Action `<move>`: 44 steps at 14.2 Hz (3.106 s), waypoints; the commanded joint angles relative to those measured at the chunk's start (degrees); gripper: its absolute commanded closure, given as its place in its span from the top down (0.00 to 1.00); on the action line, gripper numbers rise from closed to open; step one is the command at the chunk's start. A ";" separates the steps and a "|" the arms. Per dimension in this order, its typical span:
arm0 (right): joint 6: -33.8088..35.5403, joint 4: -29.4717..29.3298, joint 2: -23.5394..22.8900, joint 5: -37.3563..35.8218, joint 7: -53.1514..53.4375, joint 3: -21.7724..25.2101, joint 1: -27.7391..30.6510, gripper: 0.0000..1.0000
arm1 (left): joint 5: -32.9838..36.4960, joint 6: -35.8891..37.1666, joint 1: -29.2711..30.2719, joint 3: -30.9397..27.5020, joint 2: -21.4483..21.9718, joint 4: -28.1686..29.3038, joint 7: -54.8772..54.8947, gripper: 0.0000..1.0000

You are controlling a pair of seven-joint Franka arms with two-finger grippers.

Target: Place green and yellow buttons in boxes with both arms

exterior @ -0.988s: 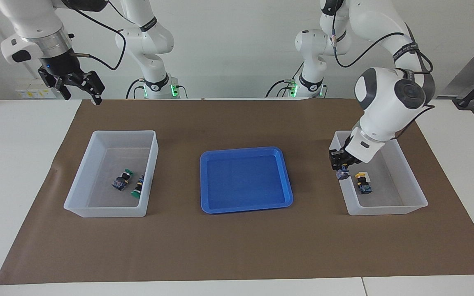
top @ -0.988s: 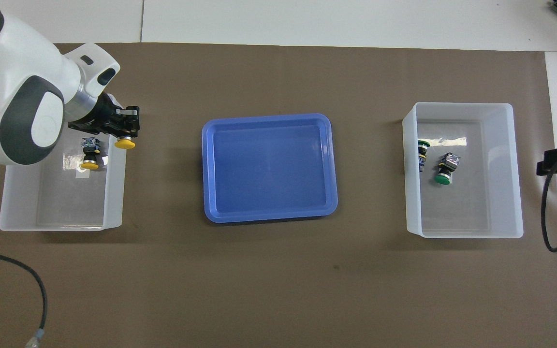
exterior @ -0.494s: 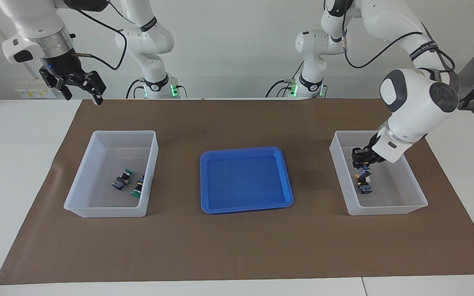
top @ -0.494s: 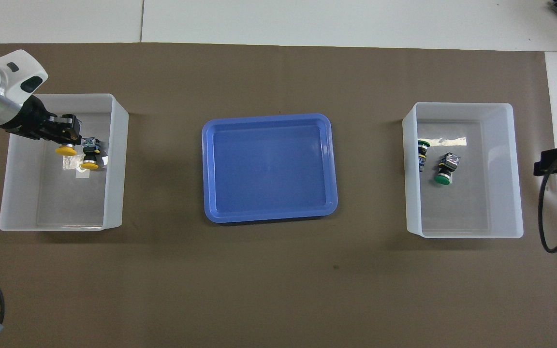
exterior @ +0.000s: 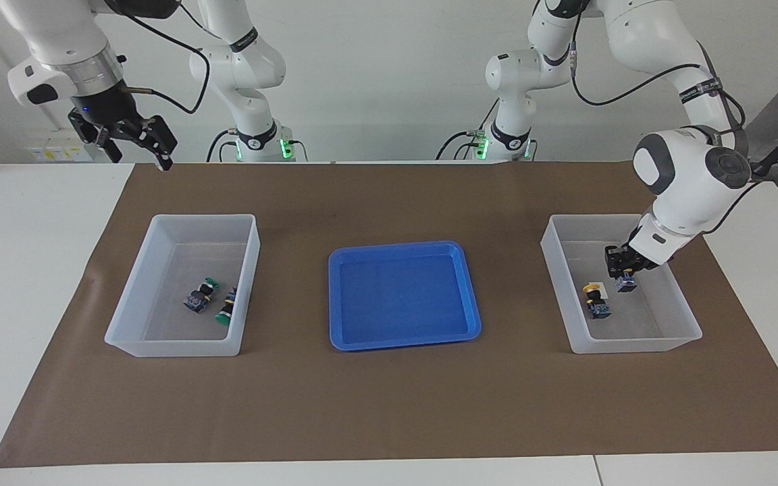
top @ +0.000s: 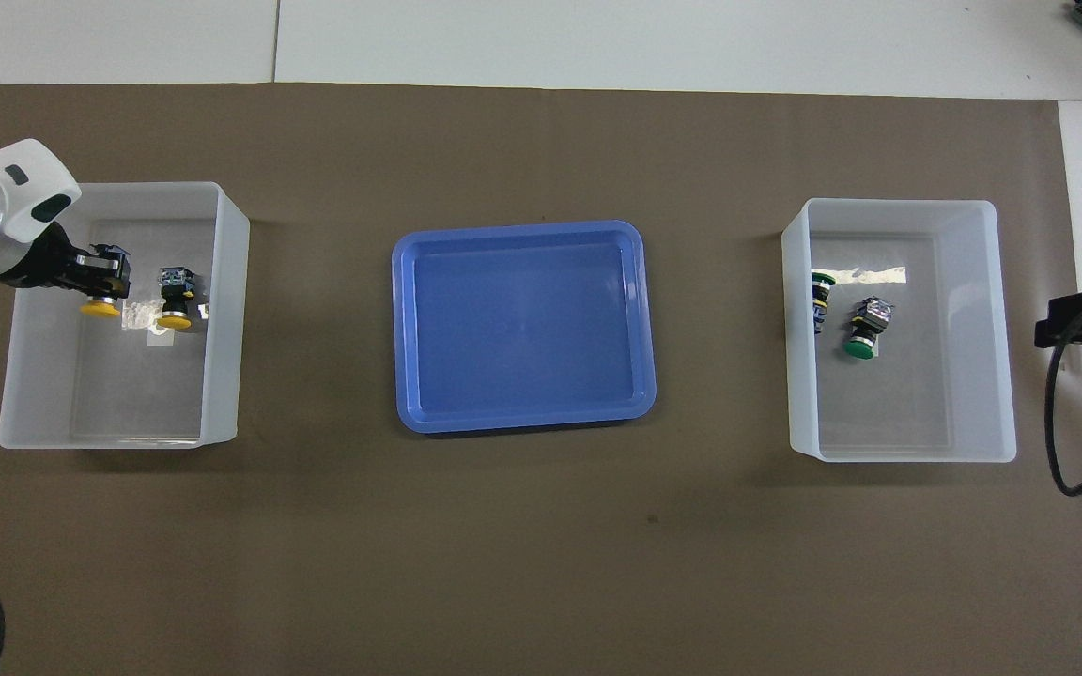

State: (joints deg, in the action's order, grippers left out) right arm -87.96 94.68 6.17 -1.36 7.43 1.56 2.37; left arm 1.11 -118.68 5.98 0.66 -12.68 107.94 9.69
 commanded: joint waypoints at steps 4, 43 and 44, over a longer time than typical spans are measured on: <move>0.51 0.41 0.51 0.92 0.30 -0.24 0.26 1.00 | 0.91 -11.64 3.33 0.49 2.93 10.62 1.03 0.00; 0.51 0.41 0.60 0.92 0.30 -0.32 0.18 1.00 | 1.00 24.57 -13.02 1.01 9.50 -10.41 -10.40 0.79; 0.51 0.41 0.60 0.92 0.30 -0.24 0.26 1.00 | 1.00 22.47 -12.93 1.01 11.61 -7.07 -10.40 0.79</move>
State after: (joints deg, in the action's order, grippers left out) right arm -87.96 94.68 6.17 -1.33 7.43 1.47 2.36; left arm 1.21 -91.20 -7.11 1.78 -7.44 91.73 -1.30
